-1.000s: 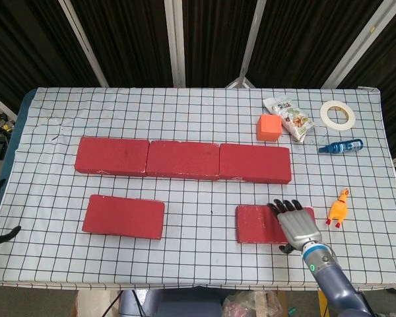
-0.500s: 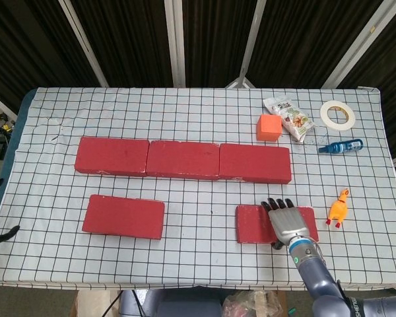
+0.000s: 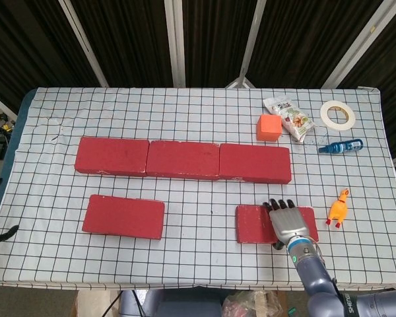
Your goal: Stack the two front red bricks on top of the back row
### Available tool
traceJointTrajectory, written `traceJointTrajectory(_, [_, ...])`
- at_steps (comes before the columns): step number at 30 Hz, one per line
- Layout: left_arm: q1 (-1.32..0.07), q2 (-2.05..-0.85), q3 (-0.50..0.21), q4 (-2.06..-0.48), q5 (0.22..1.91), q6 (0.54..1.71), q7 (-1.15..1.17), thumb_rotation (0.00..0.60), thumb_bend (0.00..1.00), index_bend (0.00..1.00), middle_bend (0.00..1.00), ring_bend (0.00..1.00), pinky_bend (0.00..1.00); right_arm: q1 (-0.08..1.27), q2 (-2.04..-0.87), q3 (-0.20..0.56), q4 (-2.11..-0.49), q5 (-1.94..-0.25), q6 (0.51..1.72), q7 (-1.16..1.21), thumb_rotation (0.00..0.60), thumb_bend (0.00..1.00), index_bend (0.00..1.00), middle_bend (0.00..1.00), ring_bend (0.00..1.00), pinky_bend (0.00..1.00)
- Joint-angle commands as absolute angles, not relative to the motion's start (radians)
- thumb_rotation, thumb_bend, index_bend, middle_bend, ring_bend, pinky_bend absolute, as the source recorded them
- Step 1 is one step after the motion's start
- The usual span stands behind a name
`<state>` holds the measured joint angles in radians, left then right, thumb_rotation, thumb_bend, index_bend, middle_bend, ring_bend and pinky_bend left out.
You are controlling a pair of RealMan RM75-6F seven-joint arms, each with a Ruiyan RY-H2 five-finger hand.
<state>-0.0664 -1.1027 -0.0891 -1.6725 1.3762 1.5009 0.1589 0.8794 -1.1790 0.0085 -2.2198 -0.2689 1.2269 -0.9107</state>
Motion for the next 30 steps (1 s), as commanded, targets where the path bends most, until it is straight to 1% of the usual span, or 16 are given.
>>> traceJointTrajectory(1, [-0.067, -1.104, -0.088, -1.674, 1.376, 1.499, 0.162, 0.6, 0.07, 0.08, 0.0, 0.0, 0.1, 0.879, -1.18, 0.001, -2.211, -0.272, 1.22, -0.904, 0.6, 0.24, 0.0, 0.0, 0.0, 0.0])
traceJointTrajectory(9, [-0.065, -1.109, -0.087, -1.68, 1.38, 1.509, 0.183, 0.6, 0.07, 0.08, 0.0, 0.0, 0.1, 0.872, -1.193, -0.021, -2.171, -0.306, 1.187, -0.871, 0.6, 0.24, 0.0, 0.0, 0.0, 0.0])
traceJointTrajectory(21, [-0.066, -1.113, -0.091, -1.677, 1.372, 1.51, 0.187, 0.6, 0.07, 0.08, 0.0, 0.0, 0.1, 0.881, -1.211, -0.041, -2.134, -0.31, 1.16, -0.85, 0.6, 0.24, 0.0, 0.0, 0.0, 0.0])
traceJointTrajectory(30, [-0.069, -1.118, -0.094, -1.678, 1.356, 1.499, 0.195, 0.6, 0.07, 0.09, 0.0, 0.0, 0.1, 0.886, -1.228, -0.045, -2.108, -0.331, 1.17, -0.841, 0.6, 0.24, 0.0, 0.0, 0.0, 0.0])
